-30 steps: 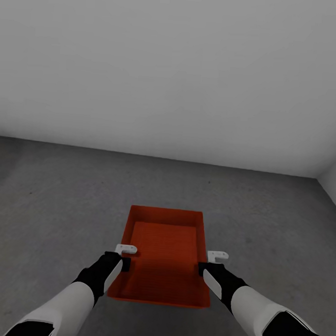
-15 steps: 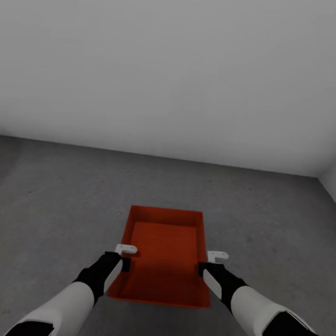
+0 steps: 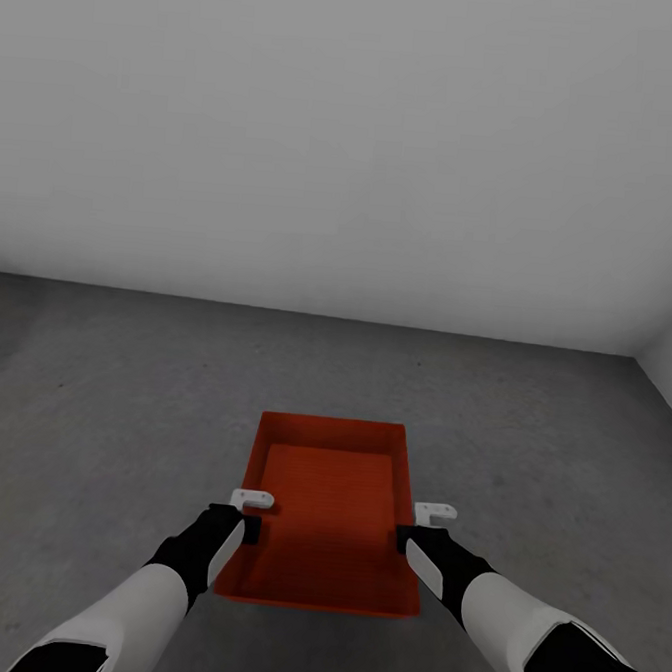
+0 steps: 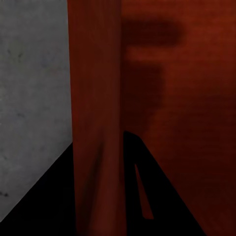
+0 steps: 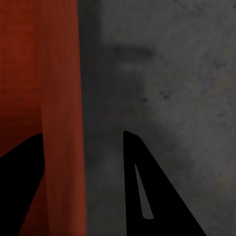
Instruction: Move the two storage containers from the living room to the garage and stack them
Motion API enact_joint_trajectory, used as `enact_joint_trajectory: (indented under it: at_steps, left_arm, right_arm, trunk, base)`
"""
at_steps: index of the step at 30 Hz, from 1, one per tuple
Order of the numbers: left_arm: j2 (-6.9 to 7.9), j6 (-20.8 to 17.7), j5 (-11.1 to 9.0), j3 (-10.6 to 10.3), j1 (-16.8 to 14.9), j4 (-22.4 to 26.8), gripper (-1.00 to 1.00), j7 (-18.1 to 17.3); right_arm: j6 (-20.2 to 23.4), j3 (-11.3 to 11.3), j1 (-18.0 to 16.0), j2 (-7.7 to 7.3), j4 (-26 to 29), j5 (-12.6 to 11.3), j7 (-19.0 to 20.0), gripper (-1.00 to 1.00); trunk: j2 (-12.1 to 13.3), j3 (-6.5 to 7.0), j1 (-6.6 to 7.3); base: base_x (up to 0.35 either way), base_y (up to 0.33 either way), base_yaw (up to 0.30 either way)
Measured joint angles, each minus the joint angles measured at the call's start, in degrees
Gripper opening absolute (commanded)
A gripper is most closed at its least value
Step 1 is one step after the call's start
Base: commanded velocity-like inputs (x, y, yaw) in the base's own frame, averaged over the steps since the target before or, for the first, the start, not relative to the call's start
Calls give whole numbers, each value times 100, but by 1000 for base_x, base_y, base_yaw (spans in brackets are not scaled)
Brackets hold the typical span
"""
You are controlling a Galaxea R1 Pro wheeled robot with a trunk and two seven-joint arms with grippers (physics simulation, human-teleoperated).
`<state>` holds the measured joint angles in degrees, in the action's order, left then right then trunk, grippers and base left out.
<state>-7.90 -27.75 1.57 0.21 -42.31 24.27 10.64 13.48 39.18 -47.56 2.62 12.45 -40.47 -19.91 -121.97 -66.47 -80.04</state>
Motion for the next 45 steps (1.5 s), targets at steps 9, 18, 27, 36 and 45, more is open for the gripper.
enact_joint_trajectory:
  at_steps: [9,18,27,36,45]
  left_arm:
    - [-3,-1,8,5,0,-6,-100,-2]
    - [-3,-1,3,5,0,-10,-100,0]
    - [-1,-1,3,1,0,6,-100,0]
    - [3,1,-9,-4,0,0,-100,0]
    - [1,1,-4,-1,0,-2,-100,0]
  right_arm:
    - [4,1,0,-1,-5,-1,4,-100]
    - [9,4,0,-1,-4,-1,3,-100]
    - [-1,-6,0,-2,5,6,2,-100]
    - [6,-5,0,0,6,8,-5,-100]
    - [6,2,0,0,4,0,-4,-100]
  trunk:
    - [-199,-89,-109]
    - [-481,-215,-264]
    - [-481,-215,-264]
    - [-560,-237,-307]
    - [-762,-326,-417]
  base:
    - [0,0,0]
    - [0,0,0]
    - [0,0,0]
    - [0,0,0]
    - [0,0,0]
